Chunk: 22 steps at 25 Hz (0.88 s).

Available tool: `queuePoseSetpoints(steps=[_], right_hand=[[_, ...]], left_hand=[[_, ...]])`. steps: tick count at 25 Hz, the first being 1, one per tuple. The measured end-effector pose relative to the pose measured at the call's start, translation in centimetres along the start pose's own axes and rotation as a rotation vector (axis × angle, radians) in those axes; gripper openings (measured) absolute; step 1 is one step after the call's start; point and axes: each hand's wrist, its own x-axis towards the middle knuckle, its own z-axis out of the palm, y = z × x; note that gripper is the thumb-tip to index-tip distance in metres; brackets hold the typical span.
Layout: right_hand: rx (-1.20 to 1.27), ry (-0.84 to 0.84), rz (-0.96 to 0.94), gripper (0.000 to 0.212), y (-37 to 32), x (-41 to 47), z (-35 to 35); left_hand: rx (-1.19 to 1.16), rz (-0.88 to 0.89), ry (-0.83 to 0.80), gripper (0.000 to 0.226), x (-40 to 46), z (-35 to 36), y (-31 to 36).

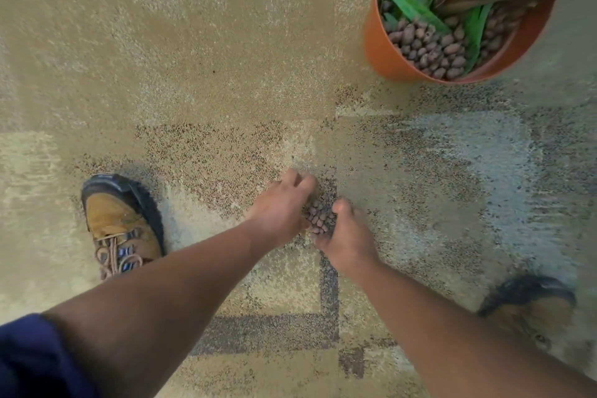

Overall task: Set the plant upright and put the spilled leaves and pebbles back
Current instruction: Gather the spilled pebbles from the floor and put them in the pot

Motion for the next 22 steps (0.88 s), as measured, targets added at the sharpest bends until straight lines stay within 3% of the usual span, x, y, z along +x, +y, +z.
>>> queuePoseSetpoints(steps=[4,7,11,16,22], right_hand=[[-0.059,0.097,-0.079,0.027,-0.22,0.56,0.21],[-0.038,0.102,-0.124,0.014,-0.13,0.70,0.13],[-0.023,0.107,-0.135,0.013,-0.04,0.77,0.12],[-0.167,0.156,-0.167,0.036,-0.16,0.62,0.45],[-0.170,0.130,-0.188,0.022,-0.12,0.90,-0.04]], left_hand=[[0.028,0.088,-0.008,0.041,-0.27,0.65,0.44],[-0.028,0.097,0.001,0.026,-0.21,0.55,0.54],[-0.056,0.086,-0.009,0.016,-0.05,0.59,0.44],[0.033,0.144,0.028,0.016,-0.25,0.89,0.83],[0.030,0.125,0.046,0.019,-0.20,0.95,0.95]])
